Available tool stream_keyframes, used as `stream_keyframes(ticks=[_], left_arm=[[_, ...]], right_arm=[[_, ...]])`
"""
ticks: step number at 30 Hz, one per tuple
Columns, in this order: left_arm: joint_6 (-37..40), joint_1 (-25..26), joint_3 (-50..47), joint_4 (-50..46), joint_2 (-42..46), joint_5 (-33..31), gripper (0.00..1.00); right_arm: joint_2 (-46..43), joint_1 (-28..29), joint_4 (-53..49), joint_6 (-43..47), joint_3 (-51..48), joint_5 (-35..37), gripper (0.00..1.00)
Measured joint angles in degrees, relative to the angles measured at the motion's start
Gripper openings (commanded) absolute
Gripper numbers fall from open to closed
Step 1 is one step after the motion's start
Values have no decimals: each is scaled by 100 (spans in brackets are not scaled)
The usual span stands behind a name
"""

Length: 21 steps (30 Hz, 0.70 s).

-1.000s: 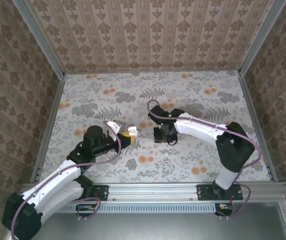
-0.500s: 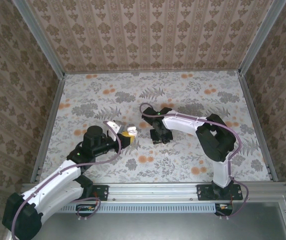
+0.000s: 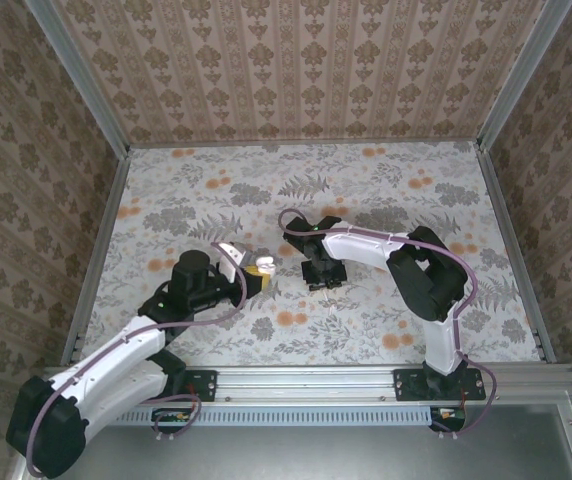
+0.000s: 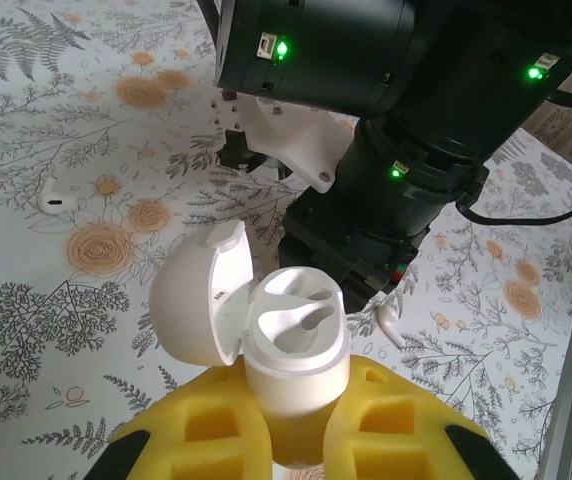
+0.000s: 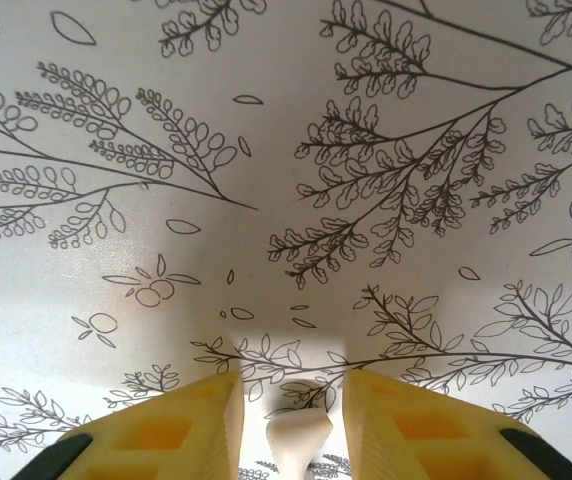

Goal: Insert the wireless bluetooth earbuds into the charging case

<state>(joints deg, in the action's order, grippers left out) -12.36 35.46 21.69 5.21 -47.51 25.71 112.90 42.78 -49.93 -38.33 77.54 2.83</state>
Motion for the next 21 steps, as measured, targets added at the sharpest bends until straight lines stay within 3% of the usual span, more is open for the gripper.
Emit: stream_keyframes(ticks=[12,21], left_arm=[[0,-31,0,37,-13,20,0],[-2,-31,0,76,-13,101,0]], right_arm=[[-2,68,-42,22,-92,7,31],[-24,114,0,46,-101,22,16]])
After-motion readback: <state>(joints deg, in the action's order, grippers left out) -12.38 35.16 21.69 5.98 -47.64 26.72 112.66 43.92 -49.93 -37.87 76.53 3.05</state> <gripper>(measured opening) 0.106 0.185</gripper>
